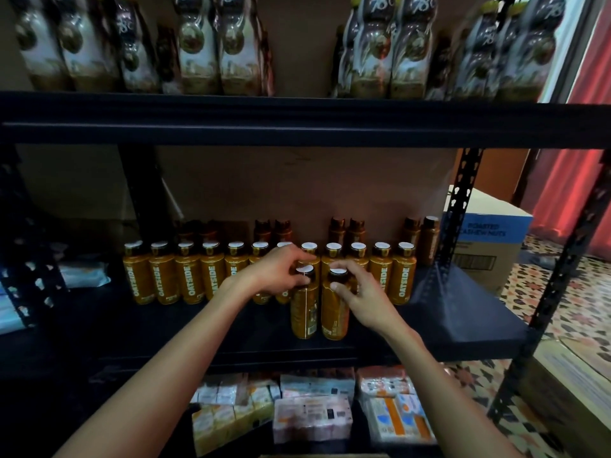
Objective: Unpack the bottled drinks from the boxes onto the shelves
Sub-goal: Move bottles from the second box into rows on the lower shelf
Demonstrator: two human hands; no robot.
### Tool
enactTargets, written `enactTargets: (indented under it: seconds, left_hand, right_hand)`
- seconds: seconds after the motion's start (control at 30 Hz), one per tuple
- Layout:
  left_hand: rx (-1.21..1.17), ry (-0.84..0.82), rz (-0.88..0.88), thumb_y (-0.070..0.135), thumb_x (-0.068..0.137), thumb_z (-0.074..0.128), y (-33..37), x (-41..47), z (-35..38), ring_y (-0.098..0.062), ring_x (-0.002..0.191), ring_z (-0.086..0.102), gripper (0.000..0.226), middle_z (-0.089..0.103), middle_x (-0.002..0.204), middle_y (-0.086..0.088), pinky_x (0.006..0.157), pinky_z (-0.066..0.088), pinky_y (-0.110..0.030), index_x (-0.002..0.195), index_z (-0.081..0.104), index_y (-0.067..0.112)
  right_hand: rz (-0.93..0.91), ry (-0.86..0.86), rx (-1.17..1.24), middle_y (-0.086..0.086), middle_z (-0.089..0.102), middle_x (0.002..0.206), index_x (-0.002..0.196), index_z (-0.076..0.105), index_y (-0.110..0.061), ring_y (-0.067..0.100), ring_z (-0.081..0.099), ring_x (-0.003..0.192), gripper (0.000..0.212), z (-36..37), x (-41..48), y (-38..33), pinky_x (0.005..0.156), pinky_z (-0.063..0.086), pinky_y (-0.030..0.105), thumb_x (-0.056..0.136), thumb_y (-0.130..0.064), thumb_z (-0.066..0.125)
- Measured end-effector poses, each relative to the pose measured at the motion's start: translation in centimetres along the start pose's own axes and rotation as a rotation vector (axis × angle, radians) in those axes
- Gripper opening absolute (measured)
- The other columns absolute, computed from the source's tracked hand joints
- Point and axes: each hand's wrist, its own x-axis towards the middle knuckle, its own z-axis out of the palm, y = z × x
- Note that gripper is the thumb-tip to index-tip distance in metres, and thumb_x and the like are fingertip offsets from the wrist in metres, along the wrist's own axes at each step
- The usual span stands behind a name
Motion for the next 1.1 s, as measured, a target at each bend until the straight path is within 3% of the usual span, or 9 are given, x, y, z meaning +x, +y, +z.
enactTargets:
  seconds: [0.1,0.3,0.43,0.5,0.6,0.67,0.77,0.97,1.1]
  left_hand:
    - [-0.003,-0.052,0.03,0.008,0.094,0.063,0.1,-0.1,-0.3,-0.015,0.139,0.042,0.051,0.044,0.152,0.003,0.113,0.04,-0.037,0.137,0.055,0.034]
    - [0.061,0.058,-0.054,0.044,0.089,0.07,0.5,0.1,0.0,-0.024,0.14,0.039,0.06,0.041,0.151,-0.005,0.112,0.04,-0.043,0.143,0.049,0.03]
    - [0.021,-0.046,0.015,0.016,0.094,0.066,0.5,0.1,-0.3,-0.018,0.138,0.043,0.049,0.042,0.153,-0.001,0.108,0.044,-0.034,0.137,0.055,0.034]
    - [0.028,0.008,-0.037,0.029,0.091,0.07,0.5,0.2,-0.1,-0.021,0.136,0.045,0.048,0.044,0.15,-0.003,0.107,0.045,-0.037,0.136,0.056,0.031]
    - [0.054,0.033,-0.09,0.05,0.084,0.073,0.7,0.3,0.0,-0.025,0.138,0.041,0.07,0.039,0.152,-0.005,0.107,0.043,-0.04,0.145,0.044,0.031]
    - [0.051,-0.048,-0.075,0.041,0.087,0.072,1.0,0.2,-0.1,-0.025,0.142,0.037,0.073,0.034,0.156,-0.003,0.109,0.041,-0.04,0.15,0.036,0.034]
    - [0.03,-0.096,-0.076,0.019,0.091,0.07,1.6,0.1,0.1,-0.023,0.141,0.038,0.063,0.037,0.155,-0.002,0.11,0.041,-0.04,0.146,0.042,0.032]
    - [-0.01,-0.047,-0.098,0.02,0.086,0.075,1.8,0.5,0.6,-0.025,0.14,0.039,0.06,0.042,0.151,-0.002,0.111,0.041,-0.046,0.14,0.05,0.031]
    - [-0.004,-0.073,-0.124,0.021,0.085,0.076,2.0,0.9,0.3,-0.025,0.136,0.044,0.064,0.044,0.149,-0.004,0.108,0.044,-0.043,0.142,0.047,0.028]
  right_hand:
    - [0.014,-0.005,0.003,-0.017,0.055,0.137,0.125,0.055,-0.046,0.01,0.046,0.133,0.031,0.0,0.0,0.2,0.112,0.042,0.048,0.098,-0.032,0.063]
    - [0.017,-0.001,0.001,-0.018,0.054,0.137,0.125,0.054,-0.048,0.01,0.045,0.134,0.032,0.1,0.0,0.1,0.112,0.042,0.05,0.098,-0.034,0.063]
    - [0.02,0.008,0.013,-0.018,0.054,0.137,0.124,0.053,-0.05,0.012,0.046,0.134,0.031,0.3,0.1,0.3,0.111,0.043,0.052,0.098,-0.036,0.063]
    - [0.022,0.009,0.016,-0.017,0.054,0.138,0.124,0.054,-0.05,0.011,0.045,0.135,0.031,0.3,0.0,0.3,0.112,0.042,0.051,0.098,-0.036,0.063]
    - [0.019,0.016,0.007,-0.018,0.054,0.138,0.125,0.053,-0.051,0.011,0.045,0.135,0.032,0.4,0.1,0.4,0.112,0.041,0.05,0.098,-0.036,0.063]
    - [0.014,0.019,0.001,-0.018,0.054,0.138,0.126,0.053,-0.051,0.011,0.045,0.135,0.032,0.4,0.0,0.5,0.113,0.04,0.05,0.098,-0.038,0.063]
    - [0.021,0.017,0.002,-0.019,0.054,0.138,0.126,0.053,-0.052,0.012,0.044,0.136,0.032,0.4,0.0,0.5,0.113,0.04,0.051,0.098,-0.039,0.062]
    - [0.047,-0.058,-0.054,-0.017,0.051,0.14,0.127,0.053,-0.049,0.011,0.045,0.134,0.035,-0.6,-0.1,-0.7,0.111,0.043,0.048,0.096,-0.038,0.065]
    - [0.048,-0.123,-0.06,-0.012,0.041,0.153,0.134,0.052,-0.046,0.013,0.035,0.144,0.05,-2.6,0.5,-2.0,0.118,0.036,0.045,0.097,-0.014,0.064]
